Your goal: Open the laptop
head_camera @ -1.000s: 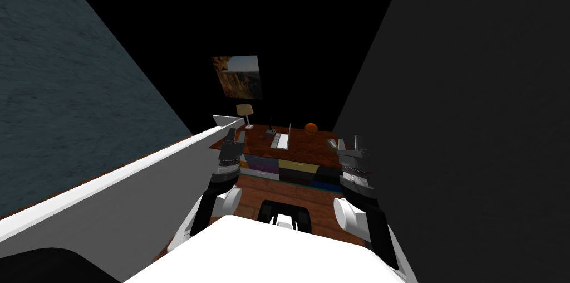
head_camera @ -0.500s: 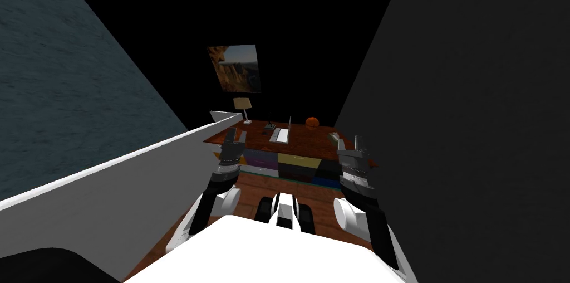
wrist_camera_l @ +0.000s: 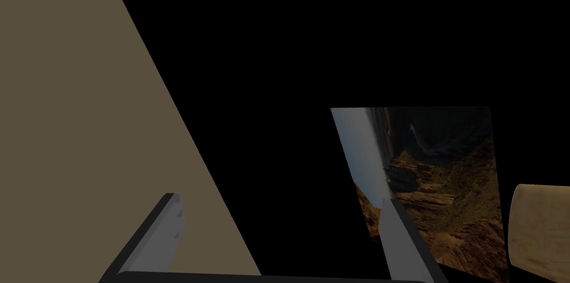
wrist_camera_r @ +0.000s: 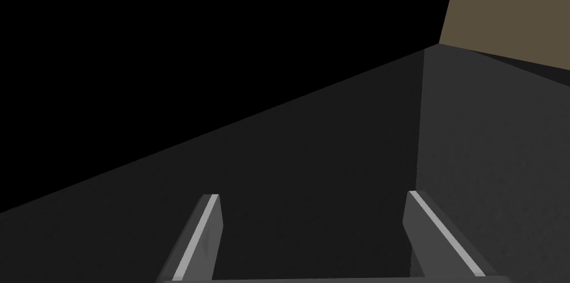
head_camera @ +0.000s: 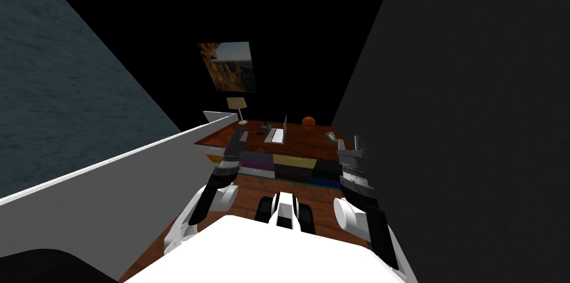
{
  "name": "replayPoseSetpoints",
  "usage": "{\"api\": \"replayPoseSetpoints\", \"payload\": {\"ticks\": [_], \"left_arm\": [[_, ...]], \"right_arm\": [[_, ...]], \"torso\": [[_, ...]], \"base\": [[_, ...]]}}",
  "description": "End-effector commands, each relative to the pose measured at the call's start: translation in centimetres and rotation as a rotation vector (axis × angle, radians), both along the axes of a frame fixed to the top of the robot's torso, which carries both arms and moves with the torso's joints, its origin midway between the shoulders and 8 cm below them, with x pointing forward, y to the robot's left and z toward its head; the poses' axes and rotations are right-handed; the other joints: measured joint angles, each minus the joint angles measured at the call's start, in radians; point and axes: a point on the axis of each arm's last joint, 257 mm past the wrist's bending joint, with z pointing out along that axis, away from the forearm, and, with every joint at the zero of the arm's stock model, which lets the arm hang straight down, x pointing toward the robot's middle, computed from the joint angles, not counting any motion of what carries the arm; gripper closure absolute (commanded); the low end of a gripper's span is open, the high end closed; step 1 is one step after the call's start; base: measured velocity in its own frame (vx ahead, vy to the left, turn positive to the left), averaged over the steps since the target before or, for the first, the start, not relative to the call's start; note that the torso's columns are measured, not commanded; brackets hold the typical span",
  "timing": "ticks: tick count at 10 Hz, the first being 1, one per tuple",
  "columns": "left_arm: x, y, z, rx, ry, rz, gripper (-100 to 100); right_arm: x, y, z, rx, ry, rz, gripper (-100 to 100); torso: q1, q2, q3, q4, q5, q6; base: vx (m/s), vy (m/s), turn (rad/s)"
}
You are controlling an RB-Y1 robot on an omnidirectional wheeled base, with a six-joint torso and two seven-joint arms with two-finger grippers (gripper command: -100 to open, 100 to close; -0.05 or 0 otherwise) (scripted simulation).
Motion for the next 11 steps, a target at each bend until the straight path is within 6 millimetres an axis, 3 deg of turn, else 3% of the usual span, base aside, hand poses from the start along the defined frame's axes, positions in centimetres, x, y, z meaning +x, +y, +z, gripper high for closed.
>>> {"api": "replayPoseSetpoints", "payload": {"ticks": [1, 11], "left_arm": [[1.4, 1.1, -1.1, 0.04, 0.062, 0.042, -100], [5.7, 6.4, -5.2, 0.097, 0.271, 0.225, -100]], "right_arm": [[0.0, 0.0, 0.0, 0.0, 0.0, 0.0, 0], [0.0, 0.0, 0.0, 0.0, 0.0, 0.0, 0]], "torso": [[0.0, 0.0, 0.0, 0.0, 0.0, 0.0], [-0.001, -0.001, 0.0, 0.0, -0.001, 0.0]], "base": [[0.042, -0.101, -0.041], [0.051, -0.09, -0.047]]}}
